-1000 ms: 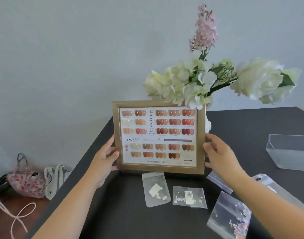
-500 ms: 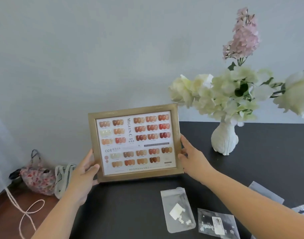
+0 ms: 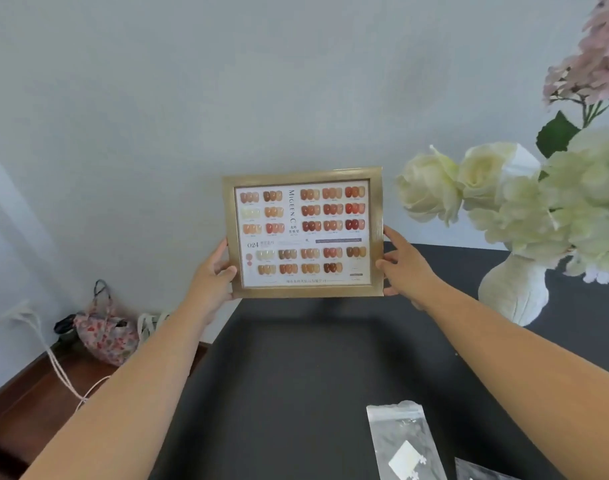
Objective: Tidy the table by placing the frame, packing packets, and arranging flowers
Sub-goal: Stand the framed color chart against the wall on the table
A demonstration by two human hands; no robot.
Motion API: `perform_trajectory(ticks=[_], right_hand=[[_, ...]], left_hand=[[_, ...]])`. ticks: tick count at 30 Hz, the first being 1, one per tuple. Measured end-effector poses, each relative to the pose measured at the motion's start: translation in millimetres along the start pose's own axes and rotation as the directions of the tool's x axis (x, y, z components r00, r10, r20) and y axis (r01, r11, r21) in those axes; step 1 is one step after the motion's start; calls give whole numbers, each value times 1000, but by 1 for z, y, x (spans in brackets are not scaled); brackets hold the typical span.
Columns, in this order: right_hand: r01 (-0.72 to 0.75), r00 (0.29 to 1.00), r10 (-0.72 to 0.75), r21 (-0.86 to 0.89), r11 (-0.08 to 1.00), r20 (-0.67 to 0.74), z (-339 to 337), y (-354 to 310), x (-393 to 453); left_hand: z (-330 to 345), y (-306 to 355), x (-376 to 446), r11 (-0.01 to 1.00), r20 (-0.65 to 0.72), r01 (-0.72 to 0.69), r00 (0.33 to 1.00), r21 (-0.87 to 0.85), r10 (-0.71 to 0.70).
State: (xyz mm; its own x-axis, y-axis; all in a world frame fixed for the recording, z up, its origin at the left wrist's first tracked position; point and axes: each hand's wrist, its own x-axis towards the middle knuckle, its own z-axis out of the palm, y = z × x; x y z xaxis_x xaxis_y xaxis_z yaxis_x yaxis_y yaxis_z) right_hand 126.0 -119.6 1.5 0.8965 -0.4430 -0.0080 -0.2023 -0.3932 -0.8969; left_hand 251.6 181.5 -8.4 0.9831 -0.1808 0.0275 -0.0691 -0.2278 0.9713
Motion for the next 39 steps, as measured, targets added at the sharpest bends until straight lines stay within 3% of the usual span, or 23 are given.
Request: perform_trajectory(ticks=[8, 17, 26, 36, 39], right_hand=[[-107, 991, 119, 156, 982, -64, -23, -1, 41], [-145, 977, 164, 138, 980, -136, -20, 14, 69], [-137, 959, 158, 101, 985, -236, -17, 24, 92], [-101, 962, 101, 14, 995, -254, -18, 62, 102], [-110, 962, 112, 23, 994, -250, -14, 72, 98]], left_hand=[[39, 27, 82, 972, 85, -98, 993, 214, 82], [77, 12, 121, 946, 12, -130, 991, 297, 132], [98, 5, 144, 956, -27, -130, 990, 264, 142], [100, -20, 148, 967, 99, -63, 994, 249, 39], [96, -26, 139, 931, 165, -73, 986, 359, 13]])
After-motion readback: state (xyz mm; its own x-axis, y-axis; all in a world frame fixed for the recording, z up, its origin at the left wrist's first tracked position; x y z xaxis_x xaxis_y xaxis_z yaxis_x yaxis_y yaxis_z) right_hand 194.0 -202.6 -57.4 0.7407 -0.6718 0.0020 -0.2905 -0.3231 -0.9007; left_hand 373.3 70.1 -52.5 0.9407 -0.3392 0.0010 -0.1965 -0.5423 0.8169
